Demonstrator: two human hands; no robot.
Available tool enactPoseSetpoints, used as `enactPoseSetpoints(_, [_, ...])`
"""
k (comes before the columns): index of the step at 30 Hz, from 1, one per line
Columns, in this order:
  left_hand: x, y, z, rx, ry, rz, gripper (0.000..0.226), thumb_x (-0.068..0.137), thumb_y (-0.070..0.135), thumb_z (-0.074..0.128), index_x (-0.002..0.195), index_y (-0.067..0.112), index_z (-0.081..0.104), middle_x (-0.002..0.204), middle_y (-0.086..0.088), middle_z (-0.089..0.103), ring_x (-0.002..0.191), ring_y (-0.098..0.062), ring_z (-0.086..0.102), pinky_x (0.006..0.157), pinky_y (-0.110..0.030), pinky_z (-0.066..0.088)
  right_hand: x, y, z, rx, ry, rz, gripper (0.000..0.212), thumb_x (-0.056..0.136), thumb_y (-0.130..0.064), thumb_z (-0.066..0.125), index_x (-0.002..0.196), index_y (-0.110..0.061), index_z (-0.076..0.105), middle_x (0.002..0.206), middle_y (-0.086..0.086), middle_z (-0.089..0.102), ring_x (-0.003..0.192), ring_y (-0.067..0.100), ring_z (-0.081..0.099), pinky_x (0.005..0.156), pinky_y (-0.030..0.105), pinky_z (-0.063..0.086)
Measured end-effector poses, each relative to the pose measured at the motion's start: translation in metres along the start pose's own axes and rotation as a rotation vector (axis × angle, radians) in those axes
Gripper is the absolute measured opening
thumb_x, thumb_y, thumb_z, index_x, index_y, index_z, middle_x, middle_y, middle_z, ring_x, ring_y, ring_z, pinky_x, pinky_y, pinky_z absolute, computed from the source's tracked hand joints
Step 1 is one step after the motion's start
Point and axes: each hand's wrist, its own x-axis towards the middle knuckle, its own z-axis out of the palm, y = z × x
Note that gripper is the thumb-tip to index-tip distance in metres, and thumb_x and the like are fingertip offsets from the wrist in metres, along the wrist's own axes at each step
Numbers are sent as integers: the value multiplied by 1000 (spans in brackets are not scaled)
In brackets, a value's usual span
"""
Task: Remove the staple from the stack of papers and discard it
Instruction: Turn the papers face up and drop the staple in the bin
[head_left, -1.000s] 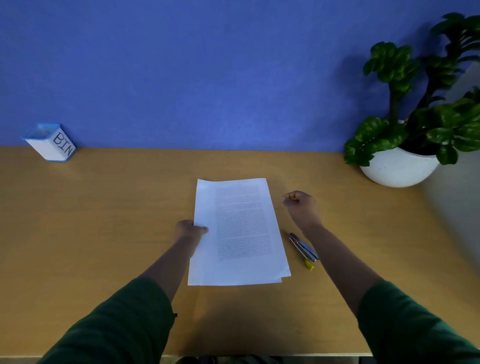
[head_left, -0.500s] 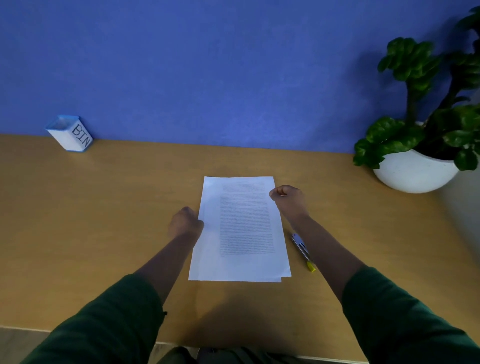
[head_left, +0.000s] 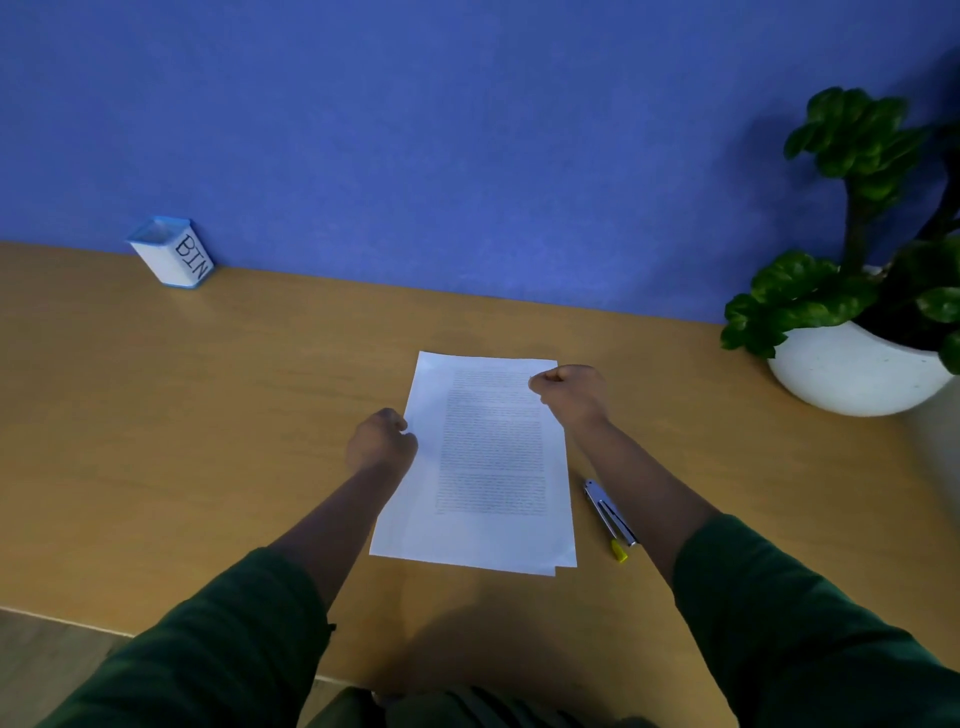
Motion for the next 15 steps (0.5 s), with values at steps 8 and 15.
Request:
enactPoseSetpoints(8, [30,-34,-22,-10,37,-14,33,81,12,53,113,12,61,107,-13,68,106,-32,58,75,-32,46,7,-24,19,-11,24,-25,19,77,-23,65,76,-5,71,63,4,63,59,17,54,61,32,46])
enactPoseSetpoints(15, [87,-77,-64,56,67,-1,47,86,18,55,131,12,48,128,-15,55,126,-32,41,93,-43,43,9,-65,84,-2,40,-4,13,75,-22,61,63,-18,66,56,-10,58,53,15,52,58,26,42])
